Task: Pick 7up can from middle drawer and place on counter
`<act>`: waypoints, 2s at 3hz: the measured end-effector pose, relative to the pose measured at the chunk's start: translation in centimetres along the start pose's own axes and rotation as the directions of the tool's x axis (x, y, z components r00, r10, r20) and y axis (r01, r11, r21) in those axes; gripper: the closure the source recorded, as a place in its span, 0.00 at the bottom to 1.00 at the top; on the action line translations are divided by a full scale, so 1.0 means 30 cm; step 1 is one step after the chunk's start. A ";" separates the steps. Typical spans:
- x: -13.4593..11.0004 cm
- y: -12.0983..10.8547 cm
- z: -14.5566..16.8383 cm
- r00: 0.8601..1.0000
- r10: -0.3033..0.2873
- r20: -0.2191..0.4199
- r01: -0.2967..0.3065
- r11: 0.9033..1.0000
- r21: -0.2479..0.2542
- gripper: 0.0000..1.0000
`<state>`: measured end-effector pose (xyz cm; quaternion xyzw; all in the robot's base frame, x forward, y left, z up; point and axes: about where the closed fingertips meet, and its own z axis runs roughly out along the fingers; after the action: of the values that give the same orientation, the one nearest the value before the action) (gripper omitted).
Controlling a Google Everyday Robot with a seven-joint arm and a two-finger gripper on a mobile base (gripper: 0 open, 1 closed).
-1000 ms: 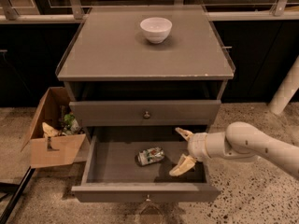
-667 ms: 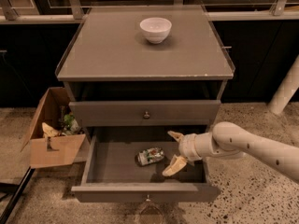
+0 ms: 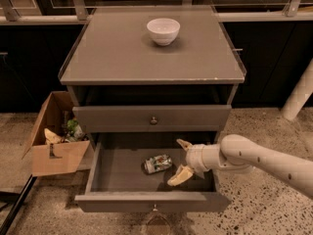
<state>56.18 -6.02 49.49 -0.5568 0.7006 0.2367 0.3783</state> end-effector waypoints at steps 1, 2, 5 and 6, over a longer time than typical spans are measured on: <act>0.042 -0.025 0.067 1.000 0.022 0.020 -0.023 0.999 0.033 0.00; 0.068 -0.053 0.150 0.998 0.019 0.053 -0.020 1.000 0.015 0.00; 0.081 -0.096 0.271 0.996 -0.013 0.088 0.016 0.999 -0.030 0.00; 0.106 -0.096 0.322 0.996 -0.001 0.087 0.004 0.999 -0.042 0.00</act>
Offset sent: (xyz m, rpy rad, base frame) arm 0.0366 0.0198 -0.0548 0.0816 -0.0076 -0.0220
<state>61.22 -1.42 41.41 -0.5547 0.6776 0.2748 0.3970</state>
